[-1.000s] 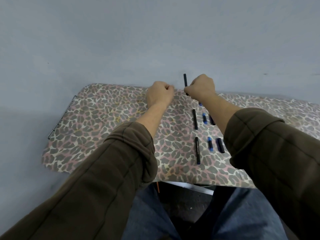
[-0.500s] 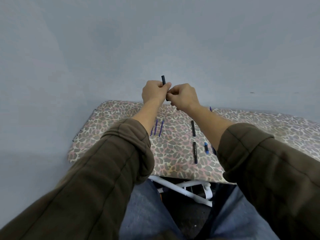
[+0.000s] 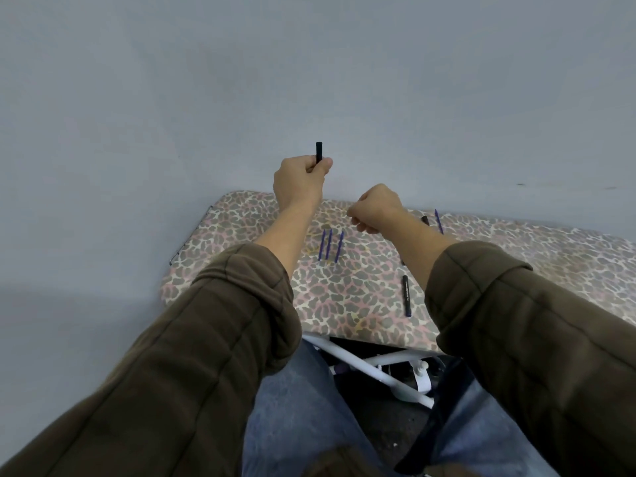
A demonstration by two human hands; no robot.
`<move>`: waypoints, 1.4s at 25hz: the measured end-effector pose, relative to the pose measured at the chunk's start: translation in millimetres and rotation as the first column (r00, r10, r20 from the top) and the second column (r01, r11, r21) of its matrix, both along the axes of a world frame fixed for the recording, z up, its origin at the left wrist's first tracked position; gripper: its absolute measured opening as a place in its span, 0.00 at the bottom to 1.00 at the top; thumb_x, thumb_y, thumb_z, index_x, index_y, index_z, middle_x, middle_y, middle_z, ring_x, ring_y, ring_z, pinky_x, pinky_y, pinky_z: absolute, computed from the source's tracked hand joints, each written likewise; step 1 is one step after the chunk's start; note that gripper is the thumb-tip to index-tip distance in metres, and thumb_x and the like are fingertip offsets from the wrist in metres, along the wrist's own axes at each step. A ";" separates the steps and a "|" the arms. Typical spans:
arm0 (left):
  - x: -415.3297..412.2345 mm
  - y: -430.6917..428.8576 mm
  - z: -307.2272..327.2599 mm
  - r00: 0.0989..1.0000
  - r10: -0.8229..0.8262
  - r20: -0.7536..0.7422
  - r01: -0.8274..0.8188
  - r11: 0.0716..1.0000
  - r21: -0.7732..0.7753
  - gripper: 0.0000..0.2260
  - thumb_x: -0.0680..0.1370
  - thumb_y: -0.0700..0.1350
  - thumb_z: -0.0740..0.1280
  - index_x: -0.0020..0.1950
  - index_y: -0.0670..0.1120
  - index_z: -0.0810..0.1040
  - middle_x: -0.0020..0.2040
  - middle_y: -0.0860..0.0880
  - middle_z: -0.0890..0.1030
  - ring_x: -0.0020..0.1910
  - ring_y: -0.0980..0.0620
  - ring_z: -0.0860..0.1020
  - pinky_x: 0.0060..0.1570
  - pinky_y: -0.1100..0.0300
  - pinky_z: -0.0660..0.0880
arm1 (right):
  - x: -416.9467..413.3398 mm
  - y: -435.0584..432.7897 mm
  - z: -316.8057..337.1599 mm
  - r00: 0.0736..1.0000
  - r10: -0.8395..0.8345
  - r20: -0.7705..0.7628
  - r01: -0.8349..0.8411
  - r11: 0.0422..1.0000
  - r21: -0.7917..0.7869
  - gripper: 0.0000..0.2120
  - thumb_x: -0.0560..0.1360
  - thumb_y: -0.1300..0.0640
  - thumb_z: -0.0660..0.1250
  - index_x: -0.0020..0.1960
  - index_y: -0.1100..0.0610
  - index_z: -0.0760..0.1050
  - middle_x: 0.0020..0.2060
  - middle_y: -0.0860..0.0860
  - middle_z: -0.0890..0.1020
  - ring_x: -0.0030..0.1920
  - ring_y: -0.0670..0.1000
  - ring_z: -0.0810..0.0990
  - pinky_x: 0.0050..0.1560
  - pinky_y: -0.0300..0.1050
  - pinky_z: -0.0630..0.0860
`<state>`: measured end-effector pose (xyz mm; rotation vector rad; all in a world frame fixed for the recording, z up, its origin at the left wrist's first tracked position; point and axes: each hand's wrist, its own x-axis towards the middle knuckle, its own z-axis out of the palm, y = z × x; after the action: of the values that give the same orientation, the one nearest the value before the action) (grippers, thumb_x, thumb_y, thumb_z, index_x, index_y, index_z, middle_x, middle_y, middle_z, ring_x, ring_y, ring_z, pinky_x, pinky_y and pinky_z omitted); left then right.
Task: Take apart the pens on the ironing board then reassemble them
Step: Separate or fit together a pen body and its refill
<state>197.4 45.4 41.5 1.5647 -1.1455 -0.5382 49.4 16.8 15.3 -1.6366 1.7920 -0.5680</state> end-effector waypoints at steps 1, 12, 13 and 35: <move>2.6 -0.7 -5.2 1.000 -0.012 -0.011 0.012 1.000 -0.007 0.09 0.78 0.52 0.73 0.52 0.48 0.88 0.40 0.55 0.86 0.43 0.53 0.85 0.50 0.52 0.82 | 3.5 -1.9 -8.3 0.999 -0.004 -0.035 0.005 1.000 0.024 0.08 0.77 0.63 0.68 0.44 0.66 0.84 0.36 0.58 0.87 0.37 0.56 0.88 0.41 0.48 0.86; 21.2 -27.9 -48.2 0.997 -0.066 -0.045 0.066 0.998 0.003 0.09 0.78 0.51 0.74 0.53 0.47 0.88 0.40 0.54 0.86 0.42 0.54 0.85 0.49 0.54 0.82 | 34.5 -22.5 -63.7 0.976 0.030 -0.216 0.028 0.965 0.262 0.08 0.76 0.61 0.71 0.39 0.63 0.83 0.34 0.59 0.87 0.38 0.56 0.89 0.46 0.54 0.87; 21.0 -29.7 -51.1 0.997 -0.069 -0.044 0.070 0.998 0.006 0.09 0.78 0.51 0.74 0.53 0.47 0.88 0.40 0.53 0.86 0.42 0.54 0.85 0.49 0.54 0.82 | 34.6 -24.3 -64.5 0.980 0.018 -0.198 0.041 0.957 0.287 0.08 0.76 0.60 0.73 0.39 0.63 0.83 0.33 0.59 0.87 0.38 0.55 0.89 0.46 0.54 0.87; -80.9 -21.6 -24.0 0.967 -0.232 0.103 0.223 0.970 0.099 0.09 0.80 0.50 0.71 0.55 0.48 0.87 0.45 0.49 0.87 0.45 0.47 0.84 0.47 0.54 0.81 | -62.2 -22.1 96.0 0.951 -0.004 0.308 0.151 0.877 -0.455 0.15 0.77 0.63 0.66 0.63 0.54 0.78 0.38 0.47 0.85 0.38 0.50 0.88 0.48 0.54 0.86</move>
<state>116.5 23.8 17.4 1.5632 -1.4170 -0.6648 -12.7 -5.3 111.3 -1.6719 1.5724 -1.3085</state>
